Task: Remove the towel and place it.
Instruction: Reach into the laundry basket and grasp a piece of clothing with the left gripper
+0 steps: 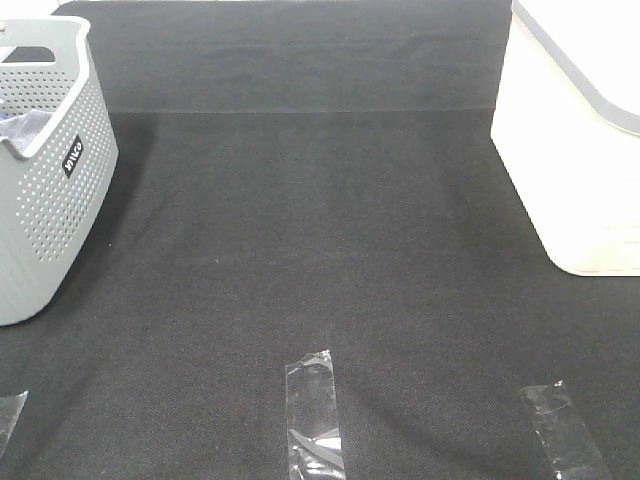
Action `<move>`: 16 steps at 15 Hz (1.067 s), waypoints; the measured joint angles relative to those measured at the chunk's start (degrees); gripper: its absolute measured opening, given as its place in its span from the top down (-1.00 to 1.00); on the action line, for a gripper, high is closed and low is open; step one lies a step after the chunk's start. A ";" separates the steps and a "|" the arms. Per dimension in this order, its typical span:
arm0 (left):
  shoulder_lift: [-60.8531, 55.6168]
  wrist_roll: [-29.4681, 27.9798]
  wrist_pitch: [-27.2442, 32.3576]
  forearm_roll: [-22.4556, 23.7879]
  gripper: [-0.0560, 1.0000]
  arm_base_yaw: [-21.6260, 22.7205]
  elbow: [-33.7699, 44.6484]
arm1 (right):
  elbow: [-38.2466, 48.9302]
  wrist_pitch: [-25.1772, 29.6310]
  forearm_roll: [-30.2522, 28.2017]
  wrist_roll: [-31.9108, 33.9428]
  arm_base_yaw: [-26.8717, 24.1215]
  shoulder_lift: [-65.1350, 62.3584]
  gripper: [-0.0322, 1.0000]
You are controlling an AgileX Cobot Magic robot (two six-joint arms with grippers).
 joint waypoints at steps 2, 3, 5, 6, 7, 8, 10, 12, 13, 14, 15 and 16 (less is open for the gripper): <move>0.00 0.00 0.00 0.00 -0.12 0.00 0.00 | 0.00 0.00 0.00 0.00 0.00 0.00 -0.34; 0.00 0.00 0.00 0.00 -0.12 0.00 0.00 | 0.00 0.00 0.00 0.00 0.00 0.00 -0.34; 0.00 0.00 0.00 0.00 -0.12 0.00 0.00 | 0.00 0.00 0.00 0.00 0.00 0.00 -0.34; 0.00 0.00 0.00 0.00 -0.12 0.00 0.00 | 0.00 0.00 0.00 0.00 0.00 0.00 -0.34; 0.00 0.00 0.00 0.00 -0.12 0.00 0.00 | 0.00 0.00 0.00 0.00 0.00 0.00 -0.34; 0.00 0.00 0.00 0.00 -0.12 0.00 0.00 | 0.00 0.00 0.00 0.00 0.00 0.00 -0.34; 0.00 0.00 0.00 0.00 -0.12 0.00 0.00 | 0.00 0.00 0.00 0.00 0.00 0.00 -0.34; 0.00 0.00 0.00 0.00 -0.12 0.00 0.00 | 0.00 0.00 0.00 0.00 0.00 0.00 -0.34; 0.00 0.00 0.00 0.00 -0.12 0.00 0.00 | 0.00 0.00 0.00 0.00 0.00 0.00 -0.34; 0.00 0.00 0.00 0.00 -0.12 0.00 0.00 | 0.00 0.00 0.00 0.00 0.00 0.00 -0.34; 0.00 0.00 0.00 0.00 -0.12 0.00 0.00 | 0.00 0.00 0.00 0.00 0.00 0.00 -0.34; 0.00 0.00 0.00 0.00 -0.12 0.00 0.00 | 0.00 0.00 0.00 0.00 0.00 0.00 -0.34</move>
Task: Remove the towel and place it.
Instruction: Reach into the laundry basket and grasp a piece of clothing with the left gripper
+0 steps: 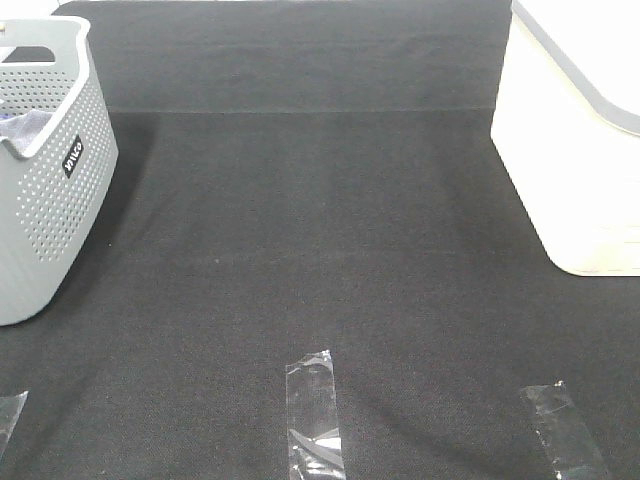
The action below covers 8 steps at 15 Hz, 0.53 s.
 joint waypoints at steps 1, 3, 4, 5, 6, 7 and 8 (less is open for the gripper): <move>0.00 0.00 0.00 0.00 -0.12 0.00 0.00 | 0.00 0.00 0.00 0.00 0.00 0.00 -0.34; 0.00 0.00 0.00 0.00 -0.12 0.00 0.00 | 0.00 0.00 0.00 0.00 0.00 0.00 -0.34; 0.00 0.00 0.00 0.00 -0.12 0.00 0.00 | 0.00 0.00 0.00 0.00 0.00 0.00 -0.34; 0.00 0.00 0.00 0.00 -0.12 0.00 0.00 | 0.00 0.00 0.00 0.00 0.00 0.00 -0.34; 0.00 0.00 0.00 0.00 -0.12 0.00 0.00 | 0.00 0.00 0.00 0.00 0.00 0.00 -0.34; 0.00 0.00 0.00 0.00 -0.12 0.00 0.00 | 0.00 0.00 0.00 0.00 0.00 0.00 -0.34; 0.00 0.00 0.00 0.00 -0.12 0.00 0.00 | 0.00 0.00 0.00 0.00 0.00 0.00 -0.34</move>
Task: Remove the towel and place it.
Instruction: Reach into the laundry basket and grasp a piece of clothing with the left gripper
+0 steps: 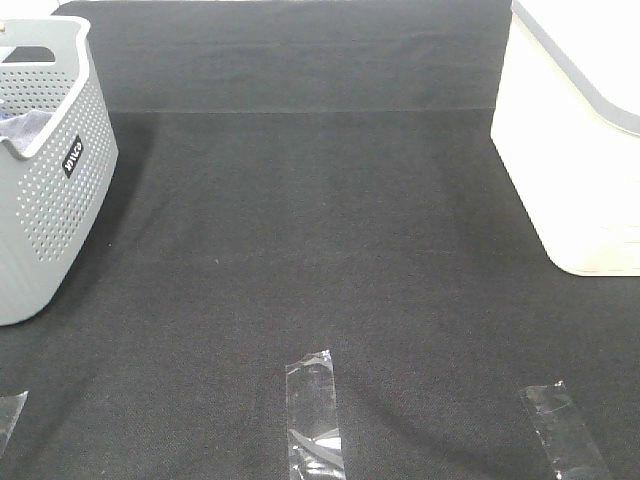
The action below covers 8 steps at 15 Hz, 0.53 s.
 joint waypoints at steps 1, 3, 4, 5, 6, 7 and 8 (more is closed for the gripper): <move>0.00 0.00 0.00 0.00 -0.12 0.00 0.00 | 0.00 0.00 0.00 0.00 0.00 0.00 -0.34; 0.00 0.00 0.00 0.00 -0.12 0.00 0.00 | 0.00 0.00 0.00 0.00 0.00 0.00 -0.34; 0.00 0.00 0.00 0.00 -0.12 0.00 0.00 | 0.00 0.00 0.00 0.00 0.00 0.00 -0.34; 0.00 0.00 0.00 0.00 -0.12 0.00 0.00 | 0.00 0.00 0.00 0.00 0.00 0.00 -0.34; 0.00 0.00 0.00 0.00 -0.12 0.00 0.00 | 0.00 0.00 0.00 0.00 0.00 0.00 -0.34; 0.00 0.00 0.00 0.00 -0.12 0.00 0.00 | 0.00 0.00 0.00 0.00 0.00 0.00 -0.34; 0.00 0.00 0.00 0.00 -0.12 0.00 0.00 | 0.00 0.00 0.00 0.00 0.00 0.00 -0.34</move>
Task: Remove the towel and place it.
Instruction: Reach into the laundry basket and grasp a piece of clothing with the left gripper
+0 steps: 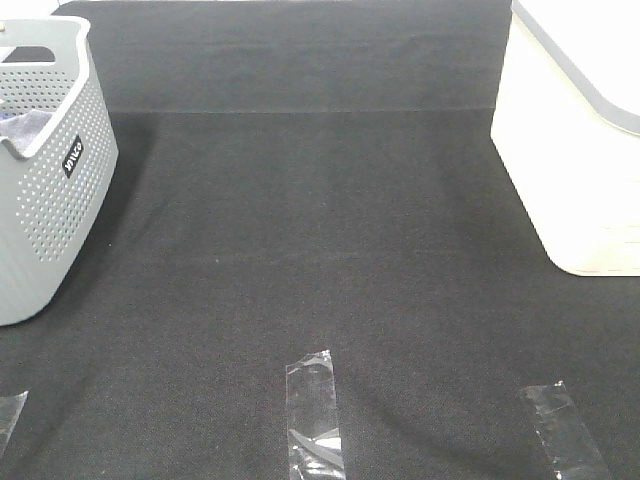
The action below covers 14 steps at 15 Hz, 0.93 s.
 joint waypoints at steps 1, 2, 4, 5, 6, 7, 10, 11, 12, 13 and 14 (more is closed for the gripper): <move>0.00 0.00 0.00 0.00 -0.12 0.00 0.00 | 0.00 0.00 0.00 0.00 0.00 0.00 -0.34; 0.00 0.00 0.00 0.00 -0.12 0.00 0.00 | 0.00 0.00 0.00 0.00 0.00 0.00 -0.34; 0.00 0.00 0.00 0.00 -0.12 0.00 0.00 | 0.00 0.00 0.00 0.00 0.00 0.00 -0.34; 0.00 0.00 0.00 0.00 -0.12 0.00 0.00 | 0.00 0.00 0.00 0.00 0.00 0.00 -0.34; 0.00 0.00 0.00 0.00 -0.12 0.00 0.00 | 0.00 0.00 0.00 0.00 0.00 0.00 -0.34; 0.00 0.00 0.00 0.00 -0.12 0.00 0.00 | 0.00 0.00 0.00 0.00 0.00 0.00 -0.34; 0.00 0.00 0.00 0.00 -0.12 0.00 0.00 | 0.00 0.00 0.00 0.00 0.00 0.00 -0.34; 0.00 0.00 0.00 0.00 -0.12 0.00 0.00 | 0.00 0.00 0.00 0.00 0.00 0.00 -0.34; 0.00 0.00 0.00 0.00 -0.12 0.00 0.00 | 0.00 0.00 0.00 0.00 0.00 0.00 -0.34; 0.00 0.00 0.00 0.00 -0.12 0.00 0.00 | 0.00 0.00 0.00 0.00 0.00 0.00 -0.34; 0.00 0.00 0.00 0.00 -0.12 0.00 0.00 | 0.00 0.00 0.00 0.00 0.00 0.00 -0.34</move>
